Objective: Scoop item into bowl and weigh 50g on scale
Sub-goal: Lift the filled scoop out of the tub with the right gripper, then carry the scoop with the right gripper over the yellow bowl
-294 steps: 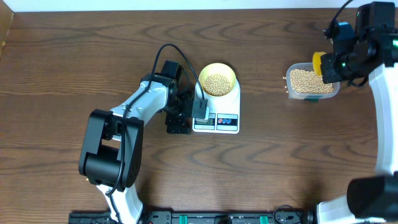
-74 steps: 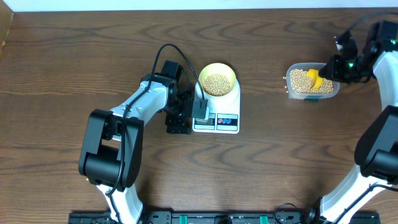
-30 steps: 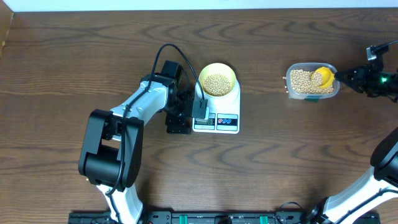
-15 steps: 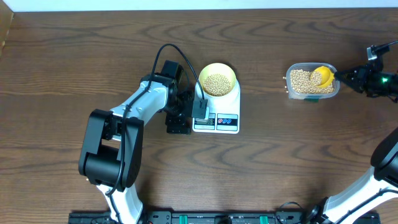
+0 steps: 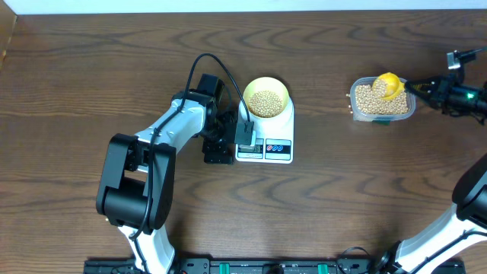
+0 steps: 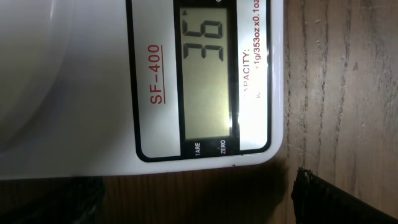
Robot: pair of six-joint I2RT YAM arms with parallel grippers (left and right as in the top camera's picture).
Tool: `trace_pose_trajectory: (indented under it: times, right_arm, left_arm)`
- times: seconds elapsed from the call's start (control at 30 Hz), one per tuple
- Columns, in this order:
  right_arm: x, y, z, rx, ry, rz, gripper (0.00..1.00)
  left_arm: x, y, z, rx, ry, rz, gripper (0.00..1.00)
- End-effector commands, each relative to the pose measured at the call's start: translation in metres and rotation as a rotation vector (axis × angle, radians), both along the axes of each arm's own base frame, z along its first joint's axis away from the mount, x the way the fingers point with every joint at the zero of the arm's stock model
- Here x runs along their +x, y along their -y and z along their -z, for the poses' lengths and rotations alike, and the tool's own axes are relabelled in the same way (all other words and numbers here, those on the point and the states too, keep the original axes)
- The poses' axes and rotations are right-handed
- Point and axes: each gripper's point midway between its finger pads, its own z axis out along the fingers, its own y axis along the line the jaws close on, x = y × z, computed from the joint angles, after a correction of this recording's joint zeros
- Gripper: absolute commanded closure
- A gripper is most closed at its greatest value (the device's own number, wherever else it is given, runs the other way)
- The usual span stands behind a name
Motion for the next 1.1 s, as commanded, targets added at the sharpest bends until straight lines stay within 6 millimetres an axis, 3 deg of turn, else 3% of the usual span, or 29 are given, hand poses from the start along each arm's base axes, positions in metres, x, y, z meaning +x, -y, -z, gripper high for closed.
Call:
trace_pose_trajectory:
  times: [0.0,1.07]
  right_arm:
    - [0.003,-0.023,-0.018,0.054,0.064,-0.058,0.99]
    - [0.010,-0.216,-0.032,0.087,0.139,-0.456,0.99]
  left_arm:
    - [-0.009,0.004,0.005,-0.012,-0.029,0.023,0.02]
    - [-0.009,0.004,0.005,-0.012,-0.028,0.023,0.02]
